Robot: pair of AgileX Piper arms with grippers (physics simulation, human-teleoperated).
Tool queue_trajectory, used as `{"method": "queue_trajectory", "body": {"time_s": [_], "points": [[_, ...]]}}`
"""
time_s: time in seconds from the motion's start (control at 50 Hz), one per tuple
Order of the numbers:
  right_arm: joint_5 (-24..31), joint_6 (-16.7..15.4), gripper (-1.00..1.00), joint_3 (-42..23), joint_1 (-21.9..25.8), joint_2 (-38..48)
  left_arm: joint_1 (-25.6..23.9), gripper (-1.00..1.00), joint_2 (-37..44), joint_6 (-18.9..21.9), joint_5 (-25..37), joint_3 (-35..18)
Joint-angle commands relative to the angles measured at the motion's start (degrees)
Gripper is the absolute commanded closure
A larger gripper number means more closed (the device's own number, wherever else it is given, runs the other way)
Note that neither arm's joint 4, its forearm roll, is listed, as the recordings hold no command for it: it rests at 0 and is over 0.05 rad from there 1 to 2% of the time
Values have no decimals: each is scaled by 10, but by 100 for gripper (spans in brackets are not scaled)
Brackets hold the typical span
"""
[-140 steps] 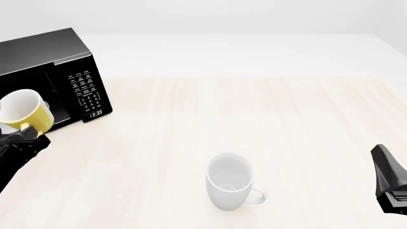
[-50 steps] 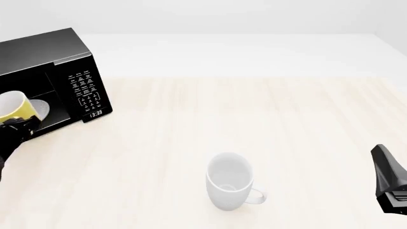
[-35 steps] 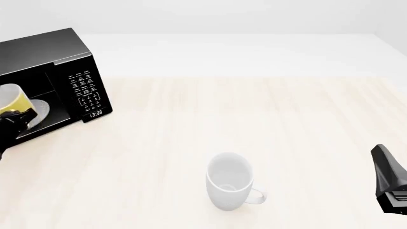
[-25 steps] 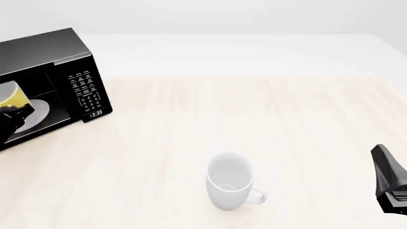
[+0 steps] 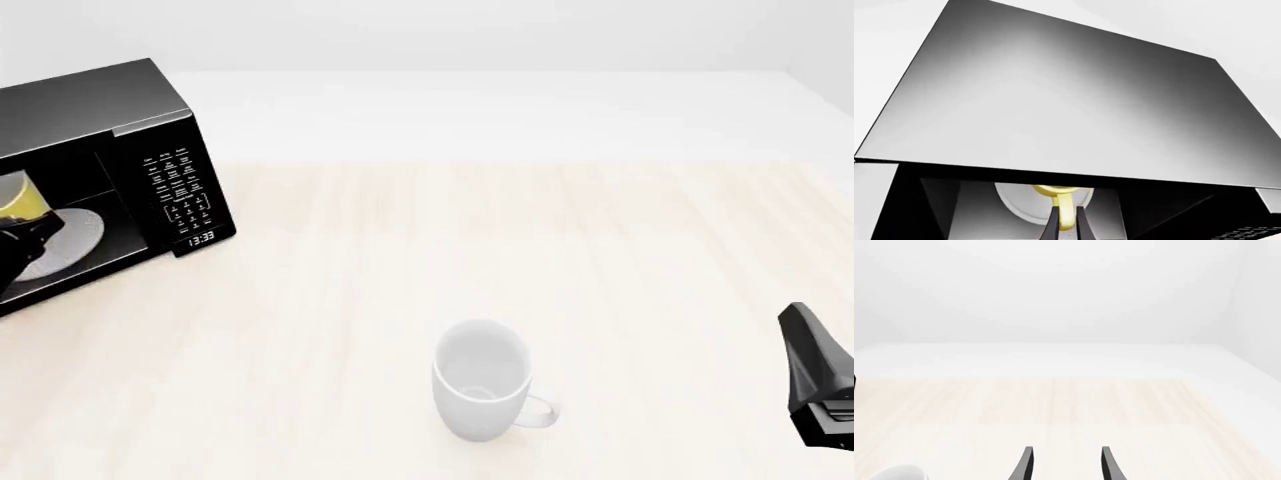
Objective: Put the yellow and white mug in the microwave and close it.
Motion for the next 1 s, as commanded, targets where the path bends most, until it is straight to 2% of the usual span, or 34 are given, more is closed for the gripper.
{"method": "queue_trajectory", "body": {"time_s": [0.02, 0.32, 0.64, 0.66, 1.0], "points": [[0, 0, -100, 0, 0, 0, 7, 100, 34, -2, 8, -23], [0, 0, -100, 0, 0, 0, 5, 100, 57, 6, 0, -21], [0, 0, -100, 0, 0, 0, 0, 100, 84, -1, 17, -44], [0, 0, -100, 0, 0, 0, 1, -100, 85, 0, 24, -47], [0, 0, -100, 0, 0, 0, 4, -100, 68, 8, 25, -38]]}}
